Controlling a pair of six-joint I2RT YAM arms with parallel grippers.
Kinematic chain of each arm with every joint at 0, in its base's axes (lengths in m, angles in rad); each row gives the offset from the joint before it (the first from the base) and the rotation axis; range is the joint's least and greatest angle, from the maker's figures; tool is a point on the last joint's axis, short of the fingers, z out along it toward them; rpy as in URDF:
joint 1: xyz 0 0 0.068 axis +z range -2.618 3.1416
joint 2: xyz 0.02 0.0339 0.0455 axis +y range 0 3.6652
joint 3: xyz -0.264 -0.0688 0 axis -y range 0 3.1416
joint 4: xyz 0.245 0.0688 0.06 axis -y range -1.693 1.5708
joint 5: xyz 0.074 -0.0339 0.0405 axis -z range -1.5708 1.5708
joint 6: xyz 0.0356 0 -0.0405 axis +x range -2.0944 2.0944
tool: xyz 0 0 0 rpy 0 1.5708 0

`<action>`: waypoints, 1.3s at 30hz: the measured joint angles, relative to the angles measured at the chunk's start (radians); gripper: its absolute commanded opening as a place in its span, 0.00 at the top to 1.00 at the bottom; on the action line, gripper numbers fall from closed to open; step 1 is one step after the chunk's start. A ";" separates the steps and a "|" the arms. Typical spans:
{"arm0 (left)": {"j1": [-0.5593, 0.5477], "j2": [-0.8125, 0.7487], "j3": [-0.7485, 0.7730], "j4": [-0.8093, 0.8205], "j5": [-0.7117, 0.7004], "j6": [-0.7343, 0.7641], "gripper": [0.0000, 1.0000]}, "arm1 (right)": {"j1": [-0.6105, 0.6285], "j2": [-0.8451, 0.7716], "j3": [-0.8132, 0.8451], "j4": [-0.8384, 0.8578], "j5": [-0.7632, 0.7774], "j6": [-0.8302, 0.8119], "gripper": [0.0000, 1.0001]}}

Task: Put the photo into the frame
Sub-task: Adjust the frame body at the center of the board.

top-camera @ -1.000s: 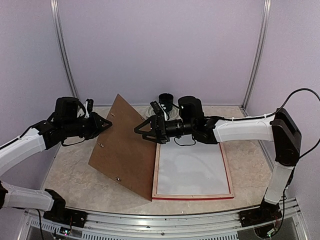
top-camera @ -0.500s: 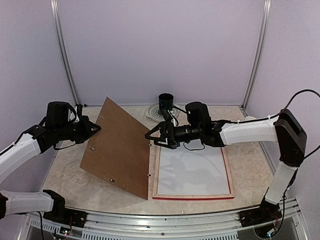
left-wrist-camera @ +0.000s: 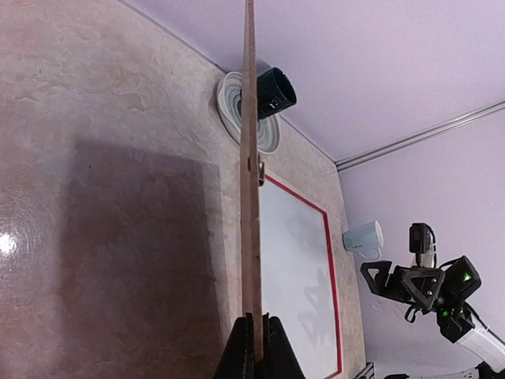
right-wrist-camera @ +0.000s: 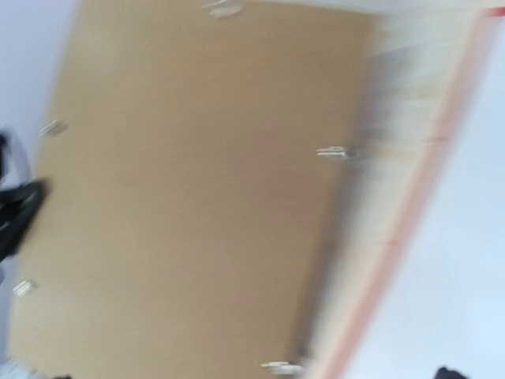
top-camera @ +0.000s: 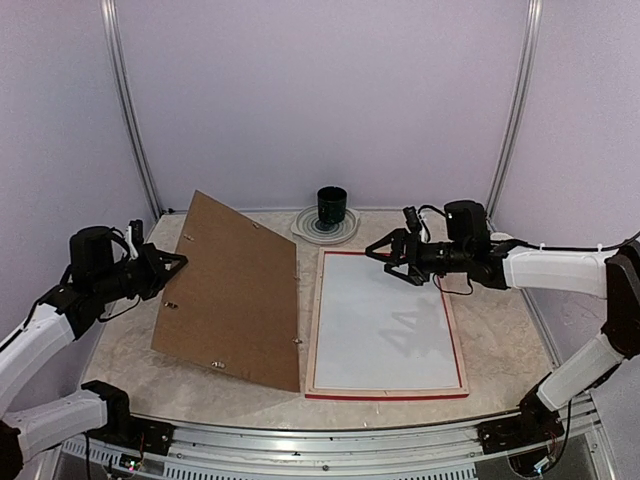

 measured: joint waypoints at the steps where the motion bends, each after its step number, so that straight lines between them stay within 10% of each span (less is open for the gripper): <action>1: 0.008 -0.011 -0.011 0.018 0.013 -0.008 1.00 | -0.030 -0.023 -0.018 -0.029 0.015 -0.010 0.01; 16: 0.066 -0.095 -0.117 0.306 0.161 -0.130 1.00 | -0.263 -0.142 -0.103 -0.348 0.294 -0.130 0.01; 39: 0.005 -0.037 -0.284 0.688 0.211 -0.341 1.00 | -0.328 0.042 -0.188 -0.291 0.312 -0.165 0.01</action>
